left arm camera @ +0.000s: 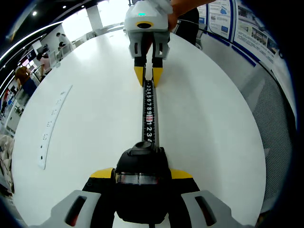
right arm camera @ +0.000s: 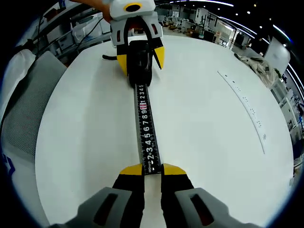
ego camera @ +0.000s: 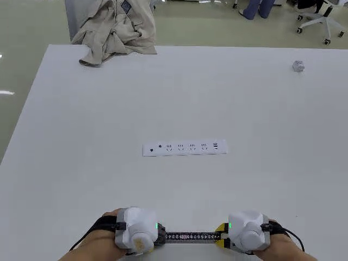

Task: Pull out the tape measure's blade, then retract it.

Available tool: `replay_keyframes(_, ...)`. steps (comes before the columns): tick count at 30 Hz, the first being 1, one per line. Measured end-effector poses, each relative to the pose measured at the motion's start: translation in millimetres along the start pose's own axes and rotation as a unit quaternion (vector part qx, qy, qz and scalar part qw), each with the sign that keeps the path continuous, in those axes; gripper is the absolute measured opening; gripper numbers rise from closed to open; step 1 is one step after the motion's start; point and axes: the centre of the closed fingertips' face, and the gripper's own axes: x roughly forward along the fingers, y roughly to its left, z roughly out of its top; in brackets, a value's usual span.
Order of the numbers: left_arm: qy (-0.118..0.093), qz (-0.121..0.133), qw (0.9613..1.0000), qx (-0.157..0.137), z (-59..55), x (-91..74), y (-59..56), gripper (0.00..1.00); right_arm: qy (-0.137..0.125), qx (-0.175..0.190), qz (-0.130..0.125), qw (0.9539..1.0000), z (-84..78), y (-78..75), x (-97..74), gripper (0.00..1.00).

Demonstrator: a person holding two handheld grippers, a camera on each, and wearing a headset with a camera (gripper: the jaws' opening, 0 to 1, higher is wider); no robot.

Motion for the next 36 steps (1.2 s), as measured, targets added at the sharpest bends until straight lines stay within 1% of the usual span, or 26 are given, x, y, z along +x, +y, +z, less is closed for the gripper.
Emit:
replay_keyframes(4, 0.001, 0.000, 1.0000, 0.001, -0.2, 0.0, 0.1, 0.39, 0.000, 0.003, -0.002, 1.0000, -3.5, -0.2, -2.2, 0.11)
replay_keyframes(5, 0.015, -0.008, 0.9995, -0.027, -6.4, -0.5, -2.1, 0.39, 0.000, 0.005, -0.003, 1.0000, -4.2, 0.1, -2.8, 0.11)
replay_keyframes(6, -0.019, 0.002, 0.9997, -0.016, -0.2, 1.5, -0.4, 0.39, 0.000, 0.006, -0.003, 1.0000, -4.8, 0.2, -3.2, 0.11)
replay_keyframes(7, 0.002, -0.002, 1.0000, -0.007, -11.7, -2.3, -3.2, 0.39, 0.000, 0.006, -0.004, 1.0000, -5.6, 0.3, -3.7, 0.11)
replay_keyframes(8, 0.001, -0.002, 1.0000, -0.002, -10.9, -2.2, -4.5, 0.39, 0.000, 0.006, -0.004, 1.0000, -6.2, 0.4, -4.2, 0.11)
replay_keyframes(10, 0.002, -0.003, 1.0000, 0.000, -9.7, -0.6, -4.4, 0.39, 0.000, 0.007, -0.005, 1.0000, -7.7, 0.4, -5.4, 0.11)
replay_keyframes(16, 0.004, -0.003, 1.0000, 0.000, -9.1, -0.3, -3.7, 0.39, 0.002, 0.013, -0.011, 0.9998, -13.6, 0.4, -10.7, 0.11)
replay_keyframes(17, 0.004, -0.003, 1.0000, 0.000, -6.8, 0.0, -3.1, 0.39, 0.003, 0.015, -0.012, 0.9998, -15.0, 0.5, -12.0, 0.11)
replay_keyframes(20, 0.005, -0.004, 1.0000, 0.000, -5.1, 0.7, -2.4, 0.39, 0.004, 0.018, -0.015, 0.9997, -19.1, 0.4, -14.8, 0.11)
replay_keyframes(30, 0.006, -0.004, 1.0000, 0.002, -2.0, 0.8, -1.8, 0.39, 0.009, 0.029, -0.022, 0.9993, -31.7, -0.4, -20.2, 0.11)
replay_keyframes(36, 0.006, -0.005, 1.0000, 0.002, -0.5, 1.8, -1.4, 0.39, 0.008, 0.035, -0.027, 0.9990, -36.7, -0.9, -22.9, 0.11)
